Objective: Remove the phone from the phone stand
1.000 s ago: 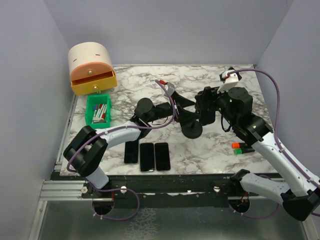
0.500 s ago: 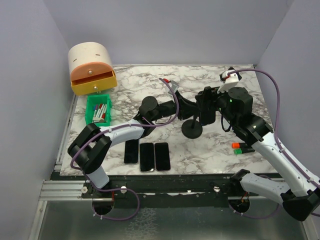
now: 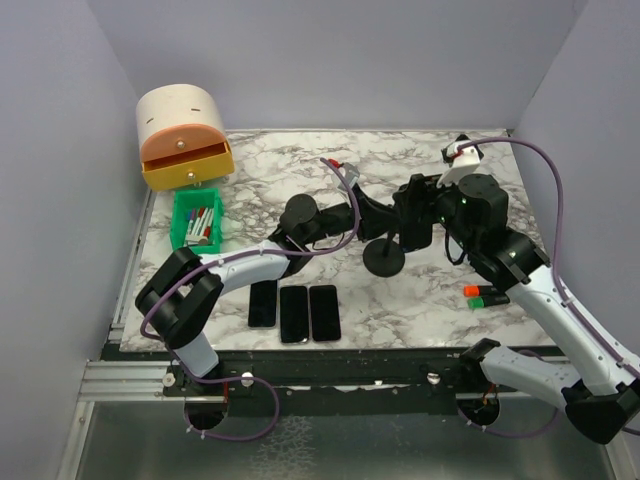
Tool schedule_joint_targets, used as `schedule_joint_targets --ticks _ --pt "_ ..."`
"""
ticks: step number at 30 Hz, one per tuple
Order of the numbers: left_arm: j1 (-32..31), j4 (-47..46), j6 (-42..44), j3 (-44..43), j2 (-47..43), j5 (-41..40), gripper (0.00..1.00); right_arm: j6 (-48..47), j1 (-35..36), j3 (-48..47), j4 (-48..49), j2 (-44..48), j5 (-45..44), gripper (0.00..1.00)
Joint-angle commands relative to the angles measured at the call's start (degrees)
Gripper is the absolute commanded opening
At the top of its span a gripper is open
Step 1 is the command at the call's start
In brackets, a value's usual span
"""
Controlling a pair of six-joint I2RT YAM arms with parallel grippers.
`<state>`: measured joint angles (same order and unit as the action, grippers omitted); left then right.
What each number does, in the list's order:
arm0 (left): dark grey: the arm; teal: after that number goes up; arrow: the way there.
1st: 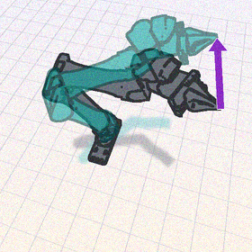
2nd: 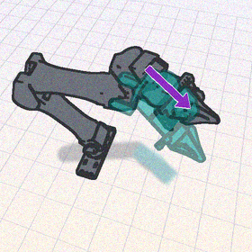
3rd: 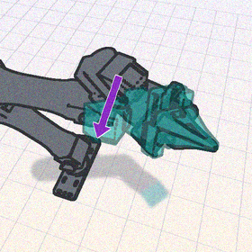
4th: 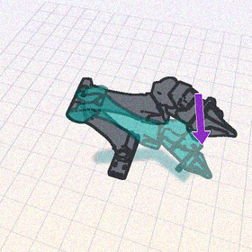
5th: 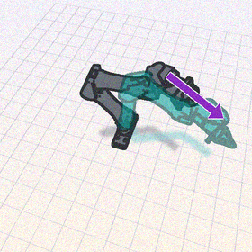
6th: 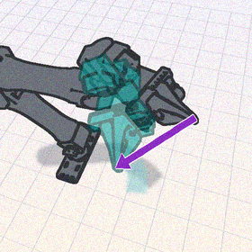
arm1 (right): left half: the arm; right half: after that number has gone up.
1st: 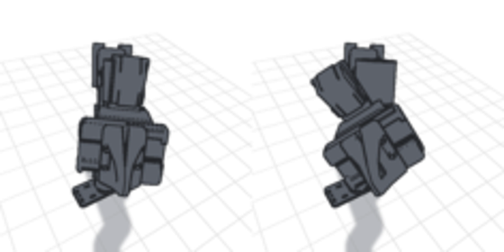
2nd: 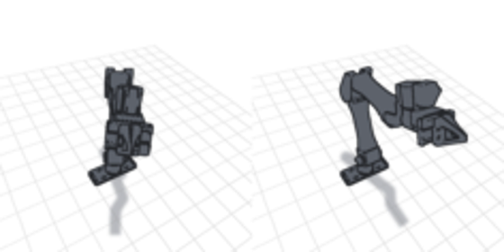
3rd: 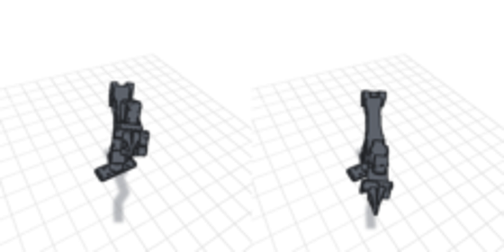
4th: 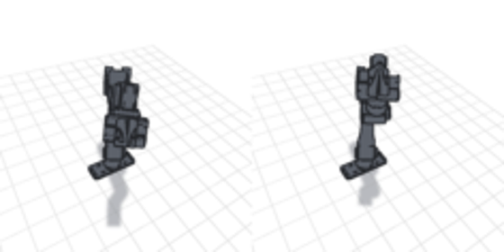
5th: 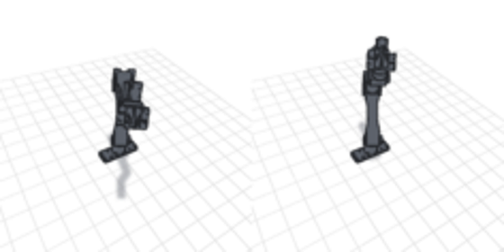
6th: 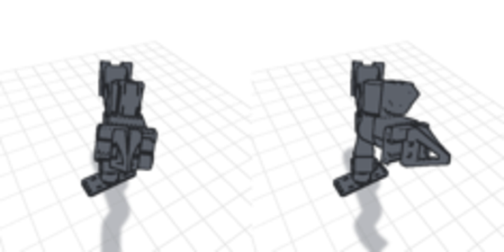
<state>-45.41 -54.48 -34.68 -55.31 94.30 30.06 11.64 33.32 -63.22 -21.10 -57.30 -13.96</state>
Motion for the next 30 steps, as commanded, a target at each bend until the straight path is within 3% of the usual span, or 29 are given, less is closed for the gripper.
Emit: schedule_joint_targets --ticks 1,4,6,21,30 --pt "-1.00 -0.61 2.83 1.07 -1.79 -0.35 0.00 0.74 0.17 -2.07 -4.78 0.86 2.68 0.81" --pt "-0.99 -0.63 3.12 1.25 -1.93 -0.44 0.00 1.24 0.17 -3.79 -6.86 0.63 3.47 0.96" --pt "-0.95 -0.63 3.12 1.34 -1.92 -0.49 0.00 1.71 0.17 -5.17 -8.33 0.02 4.11 1.00" --pt "-0.93 -0.62 4.16 2.21 -2.65 -1.18 0.00 2.91 0.17 -8.53 -15.68 -2.84 1.73 1.00" --pt "-0.99 -0.61 4.27 2.74 -2.90 -0.87 0.00 2.93 0.17 -7.30 -13.70 -3.24 0.25 0.92"
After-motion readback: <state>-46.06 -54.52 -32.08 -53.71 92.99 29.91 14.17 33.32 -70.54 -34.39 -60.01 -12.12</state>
